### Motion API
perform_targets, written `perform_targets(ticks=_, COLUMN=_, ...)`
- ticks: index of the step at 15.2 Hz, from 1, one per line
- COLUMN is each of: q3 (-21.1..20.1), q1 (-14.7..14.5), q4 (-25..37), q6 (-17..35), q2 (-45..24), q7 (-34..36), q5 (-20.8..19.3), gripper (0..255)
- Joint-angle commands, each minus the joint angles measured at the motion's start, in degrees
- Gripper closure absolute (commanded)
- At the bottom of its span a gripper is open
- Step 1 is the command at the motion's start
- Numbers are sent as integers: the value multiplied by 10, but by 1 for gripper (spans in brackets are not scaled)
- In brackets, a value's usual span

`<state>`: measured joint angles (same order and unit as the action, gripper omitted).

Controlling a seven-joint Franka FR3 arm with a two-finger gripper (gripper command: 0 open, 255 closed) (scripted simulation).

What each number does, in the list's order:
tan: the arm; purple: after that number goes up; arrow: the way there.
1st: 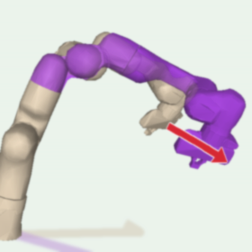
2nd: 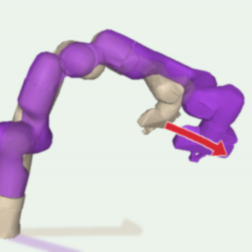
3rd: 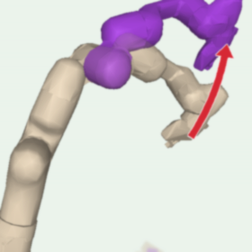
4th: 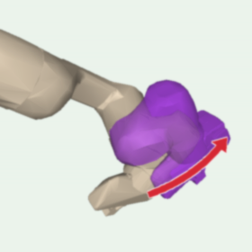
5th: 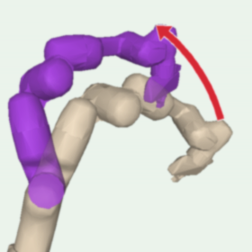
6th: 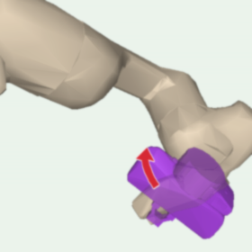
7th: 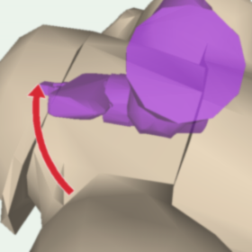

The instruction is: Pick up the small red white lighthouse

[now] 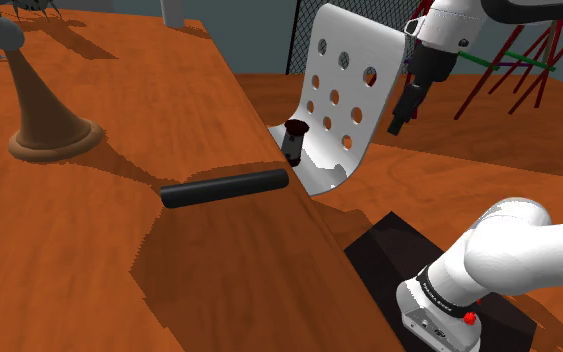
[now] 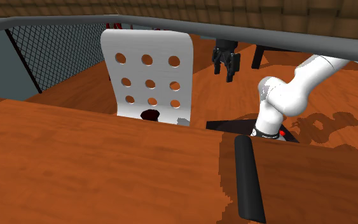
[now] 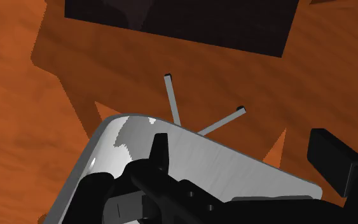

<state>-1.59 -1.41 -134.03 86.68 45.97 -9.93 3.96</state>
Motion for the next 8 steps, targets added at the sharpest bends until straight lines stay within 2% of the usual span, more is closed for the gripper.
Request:
perform_targets(ticks=1, q3=0, q1=0, q4=0, q6=0, q2=0, q7=0, q5=0, gripper=0)
perform_targets(ticks=8, q3=-34, q1=15, q4=-16, q6=148, q2=-102, q7=43, q5=-14, gripper=0)
